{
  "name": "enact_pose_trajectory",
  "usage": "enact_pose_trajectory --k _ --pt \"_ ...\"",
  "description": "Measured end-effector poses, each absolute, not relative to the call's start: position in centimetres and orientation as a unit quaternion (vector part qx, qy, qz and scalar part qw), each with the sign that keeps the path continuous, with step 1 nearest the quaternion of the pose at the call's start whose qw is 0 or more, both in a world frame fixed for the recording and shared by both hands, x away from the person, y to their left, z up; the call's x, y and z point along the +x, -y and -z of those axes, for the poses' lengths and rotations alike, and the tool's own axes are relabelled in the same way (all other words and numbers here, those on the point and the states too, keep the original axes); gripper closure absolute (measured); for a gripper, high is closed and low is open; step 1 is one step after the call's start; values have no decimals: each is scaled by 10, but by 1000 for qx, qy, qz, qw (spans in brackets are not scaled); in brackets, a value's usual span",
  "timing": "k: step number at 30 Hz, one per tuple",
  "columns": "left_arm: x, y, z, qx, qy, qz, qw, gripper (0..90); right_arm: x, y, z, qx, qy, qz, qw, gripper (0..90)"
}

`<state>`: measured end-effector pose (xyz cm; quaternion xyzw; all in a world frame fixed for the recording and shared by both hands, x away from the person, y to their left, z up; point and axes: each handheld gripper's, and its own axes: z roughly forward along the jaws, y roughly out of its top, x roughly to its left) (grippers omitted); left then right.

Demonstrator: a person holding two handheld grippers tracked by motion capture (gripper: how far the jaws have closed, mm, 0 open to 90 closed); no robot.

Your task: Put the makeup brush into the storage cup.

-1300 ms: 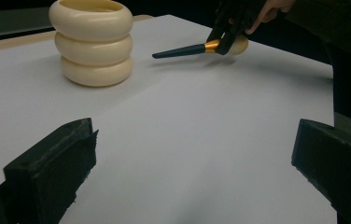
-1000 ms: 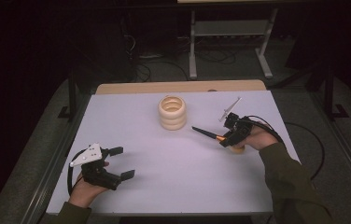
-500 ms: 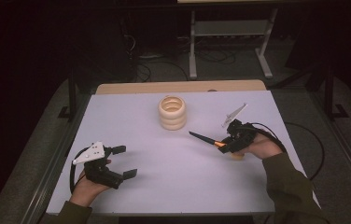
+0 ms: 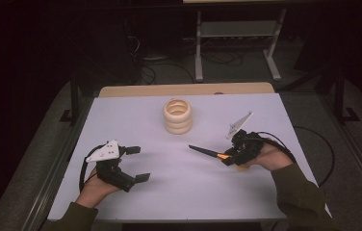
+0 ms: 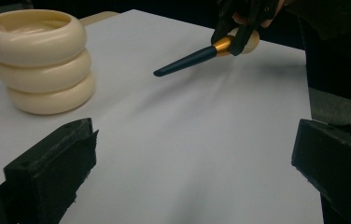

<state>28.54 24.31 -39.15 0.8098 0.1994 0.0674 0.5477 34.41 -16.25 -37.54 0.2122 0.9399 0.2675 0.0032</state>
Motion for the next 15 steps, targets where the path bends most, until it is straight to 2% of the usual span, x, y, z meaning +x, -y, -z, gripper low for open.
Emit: enact_pose_trajectory --k 15 --pt "298 -212 391 849 -148 -50 504 0 335 141 379 171 -950 -261 -13 621"
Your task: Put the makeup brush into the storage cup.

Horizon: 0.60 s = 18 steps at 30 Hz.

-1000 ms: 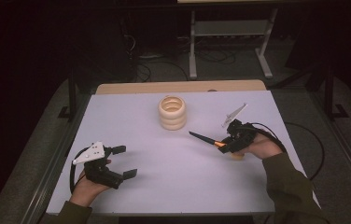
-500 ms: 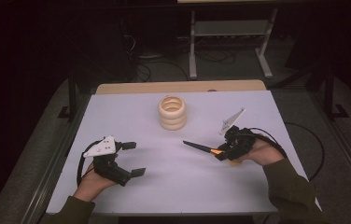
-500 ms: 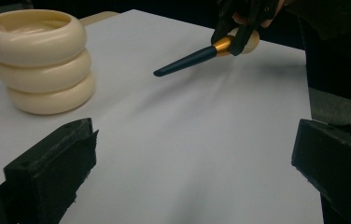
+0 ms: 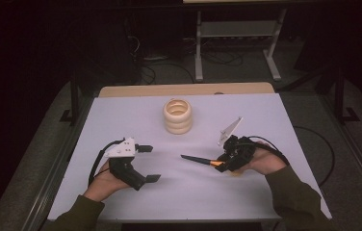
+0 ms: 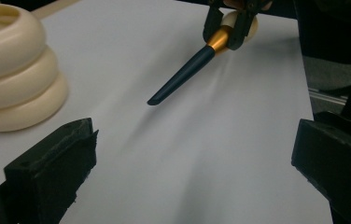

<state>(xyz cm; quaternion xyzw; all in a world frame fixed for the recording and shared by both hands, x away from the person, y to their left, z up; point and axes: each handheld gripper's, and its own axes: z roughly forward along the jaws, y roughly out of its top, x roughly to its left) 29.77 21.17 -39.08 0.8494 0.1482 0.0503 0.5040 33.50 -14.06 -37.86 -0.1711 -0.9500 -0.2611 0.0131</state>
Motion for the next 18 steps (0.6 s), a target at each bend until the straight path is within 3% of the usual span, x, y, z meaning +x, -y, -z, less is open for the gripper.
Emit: enact_pose_trajectory --k 18 --pt "305 -166 389 884 -84 -33 458 1 325 122 368 -132 951 278 30 621"
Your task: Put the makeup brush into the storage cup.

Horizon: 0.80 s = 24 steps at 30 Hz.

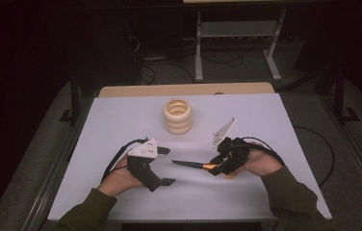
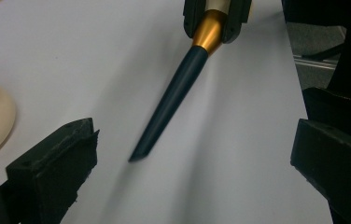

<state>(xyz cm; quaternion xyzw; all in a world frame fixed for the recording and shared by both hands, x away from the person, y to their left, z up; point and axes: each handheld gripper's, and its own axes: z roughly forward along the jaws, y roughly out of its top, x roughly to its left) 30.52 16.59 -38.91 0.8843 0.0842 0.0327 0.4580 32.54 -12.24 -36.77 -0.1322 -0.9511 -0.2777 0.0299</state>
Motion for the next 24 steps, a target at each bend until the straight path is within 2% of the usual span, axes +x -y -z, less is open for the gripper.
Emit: enact_pose_trajectory --k 5,7,12,14,20,24 --pt "307 -159 389 888 -79 -28 452 3 324 117 366 -123 952 278 29 621" --pt "307 -156 389 889 -75 -25 452 55 323 115 365 -118 952 280 27 622" --pt "309 -150 389 894 -69 -23 443 78 321 111 362 -110 953 282 28 621" --pt "309 -148 388 896 -65 -22 439 127 320 110 361 -109 952 283 30 622" --pt "311 -141 388 901 -59 -23 430 181 320 104 361 -101 953 282 31 622" --pt "312 -137 389 905 -49 -17 422 254 320 100 362 -97 955 278 36 622"
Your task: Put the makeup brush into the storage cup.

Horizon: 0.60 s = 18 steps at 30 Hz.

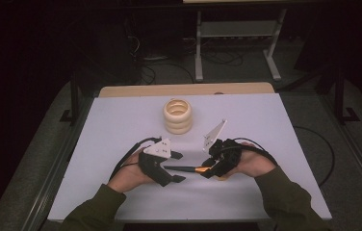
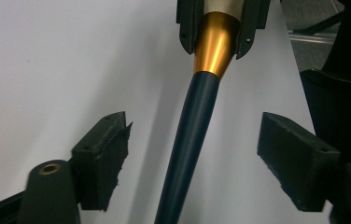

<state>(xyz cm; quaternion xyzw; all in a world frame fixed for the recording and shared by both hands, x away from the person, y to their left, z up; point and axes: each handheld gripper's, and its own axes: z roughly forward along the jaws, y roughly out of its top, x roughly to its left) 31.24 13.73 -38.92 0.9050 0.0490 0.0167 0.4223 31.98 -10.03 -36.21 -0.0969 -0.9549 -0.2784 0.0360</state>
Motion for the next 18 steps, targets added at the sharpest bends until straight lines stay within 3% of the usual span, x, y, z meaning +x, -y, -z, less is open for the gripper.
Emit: enact_pose_trajectory --k 18 --pt "310 -117 394 923 -9 -17 385 537 320 88 363 -83 957 276 43 622"
